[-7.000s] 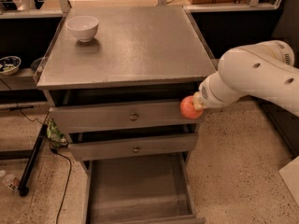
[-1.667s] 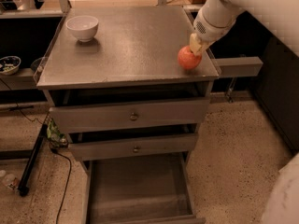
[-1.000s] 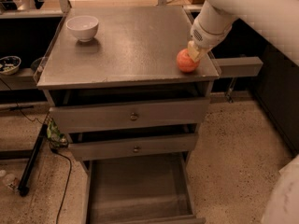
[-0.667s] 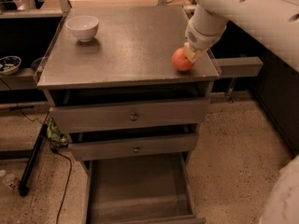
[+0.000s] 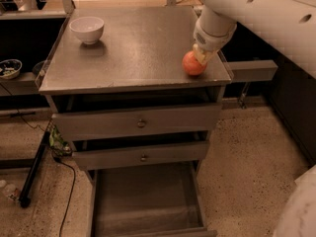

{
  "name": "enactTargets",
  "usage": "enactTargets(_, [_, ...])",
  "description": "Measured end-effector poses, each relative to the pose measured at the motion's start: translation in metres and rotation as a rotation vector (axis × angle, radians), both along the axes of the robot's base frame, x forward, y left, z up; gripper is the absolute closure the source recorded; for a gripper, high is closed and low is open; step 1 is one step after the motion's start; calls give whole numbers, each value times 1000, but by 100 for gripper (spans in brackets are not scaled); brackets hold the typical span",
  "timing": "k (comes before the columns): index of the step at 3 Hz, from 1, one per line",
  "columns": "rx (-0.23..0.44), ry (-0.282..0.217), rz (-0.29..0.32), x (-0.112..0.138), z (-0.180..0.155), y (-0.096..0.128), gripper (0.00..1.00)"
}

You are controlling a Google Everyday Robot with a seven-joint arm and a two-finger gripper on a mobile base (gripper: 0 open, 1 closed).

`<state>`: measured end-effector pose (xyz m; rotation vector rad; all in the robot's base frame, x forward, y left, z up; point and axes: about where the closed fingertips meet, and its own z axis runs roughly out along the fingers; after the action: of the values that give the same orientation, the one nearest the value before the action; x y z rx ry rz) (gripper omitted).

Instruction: Pick apple from bottom drawer and place on counter

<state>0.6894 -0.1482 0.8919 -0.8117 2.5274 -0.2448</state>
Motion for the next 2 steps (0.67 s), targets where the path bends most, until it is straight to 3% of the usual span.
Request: enactTargets(2, [-62,-16,-69,8,17,-25,100])
